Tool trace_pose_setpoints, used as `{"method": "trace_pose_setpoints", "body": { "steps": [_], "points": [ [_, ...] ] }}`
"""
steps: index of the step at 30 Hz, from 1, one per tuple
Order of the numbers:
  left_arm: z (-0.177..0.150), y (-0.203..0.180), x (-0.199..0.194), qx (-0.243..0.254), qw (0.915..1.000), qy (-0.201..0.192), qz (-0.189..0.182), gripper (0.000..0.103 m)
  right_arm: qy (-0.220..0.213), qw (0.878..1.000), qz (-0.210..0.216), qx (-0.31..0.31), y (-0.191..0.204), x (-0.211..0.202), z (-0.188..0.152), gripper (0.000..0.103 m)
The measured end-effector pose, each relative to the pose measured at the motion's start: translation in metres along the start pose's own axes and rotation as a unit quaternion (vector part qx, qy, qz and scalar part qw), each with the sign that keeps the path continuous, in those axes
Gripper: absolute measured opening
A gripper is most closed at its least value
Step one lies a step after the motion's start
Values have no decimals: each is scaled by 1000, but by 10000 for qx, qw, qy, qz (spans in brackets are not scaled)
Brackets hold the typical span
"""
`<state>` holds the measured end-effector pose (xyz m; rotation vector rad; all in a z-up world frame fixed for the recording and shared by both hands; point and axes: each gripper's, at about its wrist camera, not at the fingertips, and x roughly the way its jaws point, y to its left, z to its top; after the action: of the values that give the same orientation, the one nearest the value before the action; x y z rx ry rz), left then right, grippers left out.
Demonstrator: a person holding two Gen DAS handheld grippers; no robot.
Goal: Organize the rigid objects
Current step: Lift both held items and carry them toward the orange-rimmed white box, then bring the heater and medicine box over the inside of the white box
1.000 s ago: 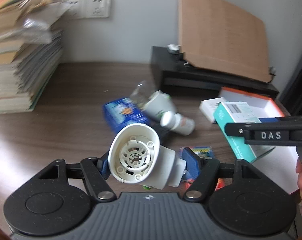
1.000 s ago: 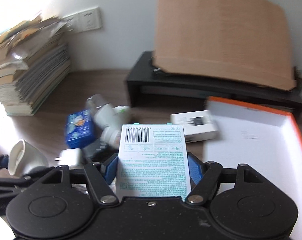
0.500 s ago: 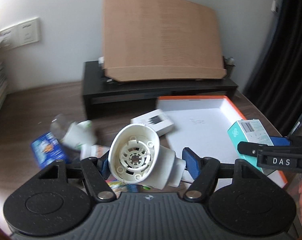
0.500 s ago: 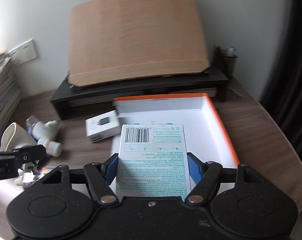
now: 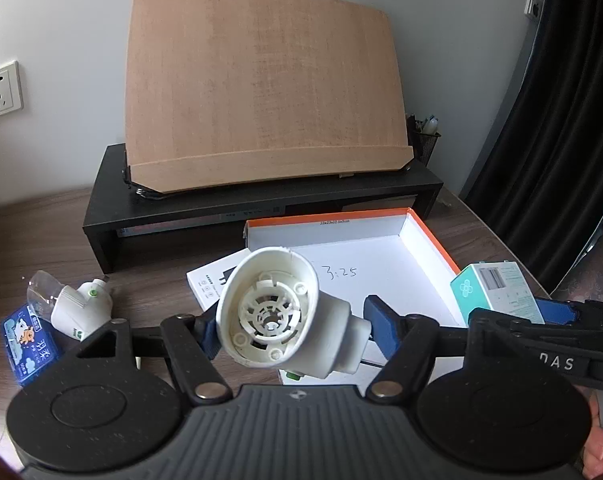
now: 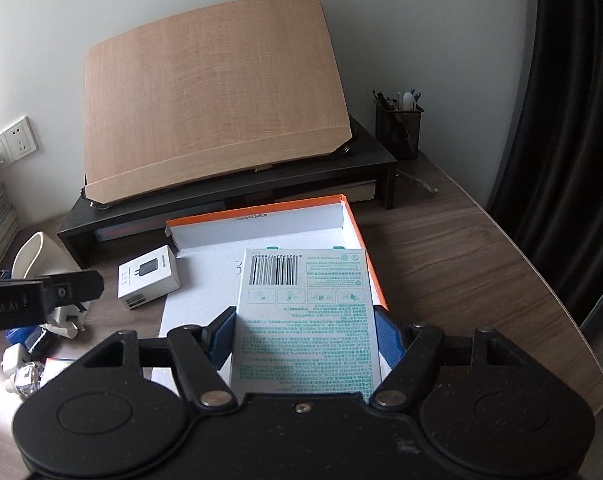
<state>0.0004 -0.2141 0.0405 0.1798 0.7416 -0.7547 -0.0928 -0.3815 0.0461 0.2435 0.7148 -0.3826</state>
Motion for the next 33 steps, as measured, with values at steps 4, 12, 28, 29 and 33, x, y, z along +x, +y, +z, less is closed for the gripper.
{"method": "trace_pose_setpoints", "body": {
  "steps": [4,12,28,29,33],
  "points": [
    [5,-5,6,-106,9999,-20,55,72,-25,10000,34,-44,-4,7,5,84],
    [8,-11,22,-451,9989,-59,111,72,-133,9998,83,-99,-13,23,22,84],
    [15,-21,42,-487,9981,-7,374,72,-27,9994,146,-317,-27,58,43,84],
    [15,-22,43,-512,9980,2,380,72,-13,9993,161,-331,-28,60,44,84],
    [15,-24,47,-553,9975,13,450,72,49,9989,224,-404,-28,69,45,84]
  ]
}}
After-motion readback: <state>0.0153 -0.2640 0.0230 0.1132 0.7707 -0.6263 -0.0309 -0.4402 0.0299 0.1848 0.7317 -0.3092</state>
